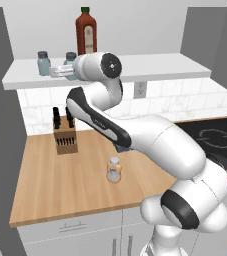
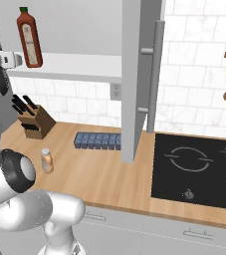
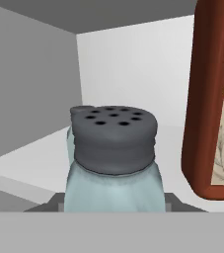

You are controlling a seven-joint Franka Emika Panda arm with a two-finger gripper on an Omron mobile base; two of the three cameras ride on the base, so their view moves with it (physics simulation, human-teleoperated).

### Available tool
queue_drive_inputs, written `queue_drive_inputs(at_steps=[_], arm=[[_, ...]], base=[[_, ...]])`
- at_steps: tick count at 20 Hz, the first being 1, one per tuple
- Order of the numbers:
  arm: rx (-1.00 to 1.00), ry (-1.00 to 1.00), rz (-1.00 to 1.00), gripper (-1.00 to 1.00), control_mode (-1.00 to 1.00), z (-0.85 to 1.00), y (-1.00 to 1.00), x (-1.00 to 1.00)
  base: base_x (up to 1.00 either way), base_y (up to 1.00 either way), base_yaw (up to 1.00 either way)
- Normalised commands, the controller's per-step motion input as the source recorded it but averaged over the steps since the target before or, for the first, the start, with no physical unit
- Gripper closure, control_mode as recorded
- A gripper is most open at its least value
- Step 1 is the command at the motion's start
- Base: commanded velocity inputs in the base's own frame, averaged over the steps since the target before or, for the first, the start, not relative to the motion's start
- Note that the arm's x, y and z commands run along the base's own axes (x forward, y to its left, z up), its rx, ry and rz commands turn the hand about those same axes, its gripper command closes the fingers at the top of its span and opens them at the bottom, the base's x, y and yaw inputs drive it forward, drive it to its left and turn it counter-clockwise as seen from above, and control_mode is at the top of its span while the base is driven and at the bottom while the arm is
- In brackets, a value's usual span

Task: Put the shaker and condiment bottle from the counter next to their counterparts in the cabinet.

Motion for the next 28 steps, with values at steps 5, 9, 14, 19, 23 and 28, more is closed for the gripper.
queue_drive_inputs(at_steps=[5, 9, 14, 19, 23, 28], arm=[[0.0, 0.0, -0.01, 1.0, -1.0, -0.02, 0.13, 0.23], [0.0, 0.0, -0.01, 1.0, -1.0, -0.06, 0.17, 0.24], [0.0, 0.0, 0.0, 1.0, -1.0, -0.07, 0.11, 0.25], [0.0, 0.0, 0.0, 1.0, -1.0, -0.08, 0.1, 0.21], [0.0, -0.04, 0.0, 1.0, -1.0, -0.08, 0.15, 0.1], [0.0, -0.05, -0.02, 1.0, -1.0, -0.04, 0.18, 0.04]], base=[[0.0, 0.0, 0.0], [0.0, 0.0, 0.0], [0.0, 0.0, 0.0], [0.0, 0.0, 0.0], [0.0, 0.0, 0.0], [0.0, 0.0, 0.0]])
